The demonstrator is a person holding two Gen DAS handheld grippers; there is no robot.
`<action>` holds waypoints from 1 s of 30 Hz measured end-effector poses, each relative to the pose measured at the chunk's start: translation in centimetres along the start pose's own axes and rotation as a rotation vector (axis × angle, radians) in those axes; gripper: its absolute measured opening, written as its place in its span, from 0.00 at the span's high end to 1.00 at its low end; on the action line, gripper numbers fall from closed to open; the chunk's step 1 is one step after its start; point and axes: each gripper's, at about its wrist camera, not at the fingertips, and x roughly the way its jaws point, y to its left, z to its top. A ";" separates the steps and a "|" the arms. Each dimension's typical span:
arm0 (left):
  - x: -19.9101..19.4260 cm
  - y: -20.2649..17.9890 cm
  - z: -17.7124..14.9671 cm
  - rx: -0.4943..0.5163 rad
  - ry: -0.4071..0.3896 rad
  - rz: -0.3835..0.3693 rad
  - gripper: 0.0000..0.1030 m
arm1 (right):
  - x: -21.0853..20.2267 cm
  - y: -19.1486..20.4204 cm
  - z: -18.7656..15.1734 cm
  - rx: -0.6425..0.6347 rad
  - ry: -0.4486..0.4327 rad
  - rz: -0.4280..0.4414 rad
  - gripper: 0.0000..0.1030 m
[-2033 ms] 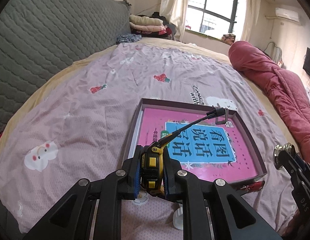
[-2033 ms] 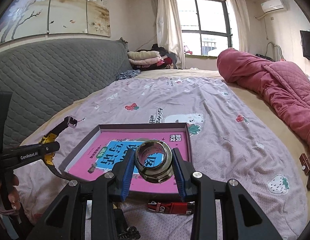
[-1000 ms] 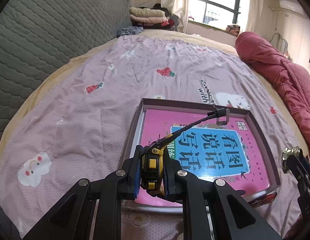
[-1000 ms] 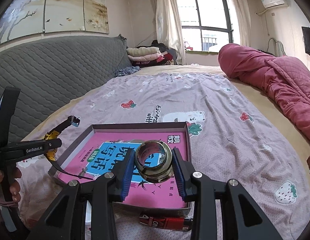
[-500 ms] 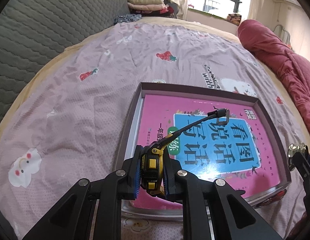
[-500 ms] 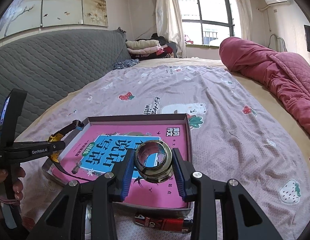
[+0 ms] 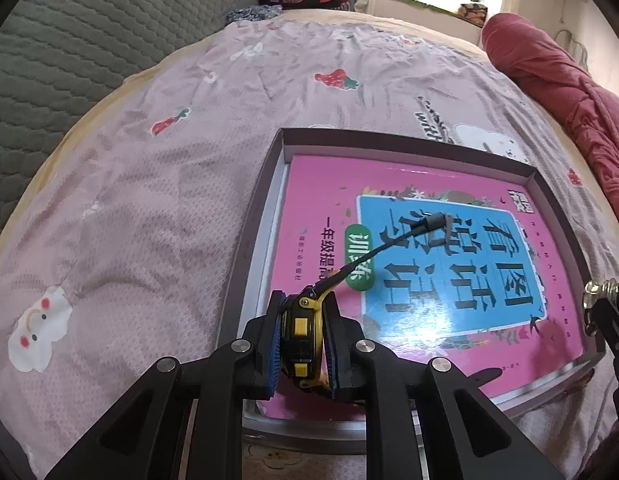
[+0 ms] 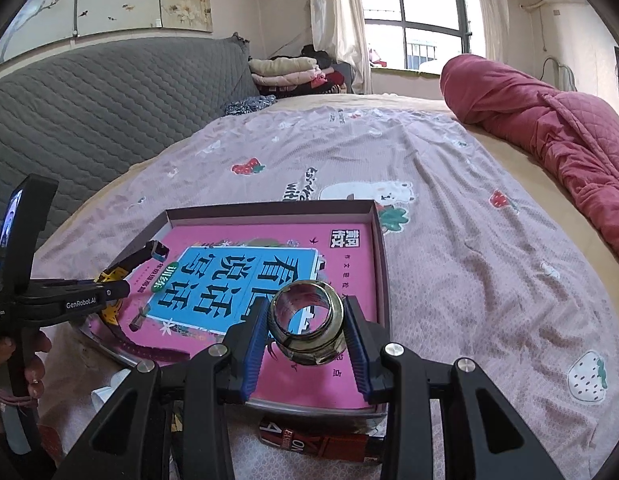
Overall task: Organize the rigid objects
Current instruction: 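Carry the watch with the left tool while the right tool carries the jar over the gray tray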
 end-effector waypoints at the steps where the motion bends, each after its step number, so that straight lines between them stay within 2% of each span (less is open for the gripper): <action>1: 0.1 0.0 0.0 0.000 0.003 0.003 0.82 | 0.1 0.0 0.0 -0.002 0.002 -0.002 0.64; 16: -0.4 0.8 0.2 -0.023 -0.011 0.003 0.79 | 1.8 0.0 -0.9 0.001 0.091 -0.004 0.64; 30: -0.8 1.2 -0.4 -0.029 -0.013 -0.011 0.78 | 2.4 0.1 -1.2 0.002 0.125 -0.003 0.63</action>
